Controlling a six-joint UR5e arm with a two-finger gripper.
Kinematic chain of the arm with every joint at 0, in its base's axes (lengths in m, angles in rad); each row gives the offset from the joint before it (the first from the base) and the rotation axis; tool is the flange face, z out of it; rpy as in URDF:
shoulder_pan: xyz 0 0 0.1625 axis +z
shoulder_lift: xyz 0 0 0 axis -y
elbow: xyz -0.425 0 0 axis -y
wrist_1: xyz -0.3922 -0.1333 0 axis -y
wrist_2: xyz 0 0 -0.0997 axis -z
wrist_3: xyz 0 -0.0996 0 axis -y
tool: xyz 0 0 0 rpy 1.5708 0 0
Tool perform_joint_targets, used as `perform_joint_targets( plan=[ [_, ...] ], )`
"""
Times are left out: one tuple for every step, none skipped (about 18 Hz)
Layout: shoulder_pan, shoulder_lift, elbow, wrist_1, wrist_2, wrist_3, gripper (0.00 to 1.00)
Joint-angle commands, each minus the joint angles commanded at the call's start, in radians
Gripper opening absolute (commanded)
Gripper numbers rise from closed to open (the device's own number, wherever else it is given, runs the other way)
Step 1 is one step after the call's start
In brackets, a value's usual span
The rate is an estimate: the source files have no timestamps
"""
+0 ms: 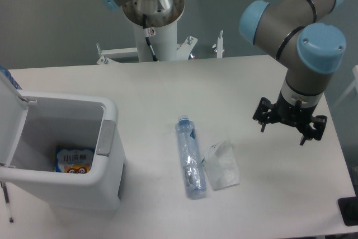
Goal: Open the trash can
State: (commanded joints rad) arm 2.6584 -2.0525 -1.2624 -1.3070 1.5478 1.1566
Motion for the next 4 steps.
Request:
perform_joint_targets(
  plan=[
    [0.0, 0.002, -0.003, 0.003, 0.002, 0.0, 1.0],
    [-0.002, 0.002, -0.006, 0.003, 0.006, -0.002, 1.0],
    [-0.002, 0.002, -0.008, 0.003, 0.006, -0.003, 1.0],
    [-0.002, 0.002, -0.011, 0.005, 0.006, -0.003, 1.0]
  ],
)
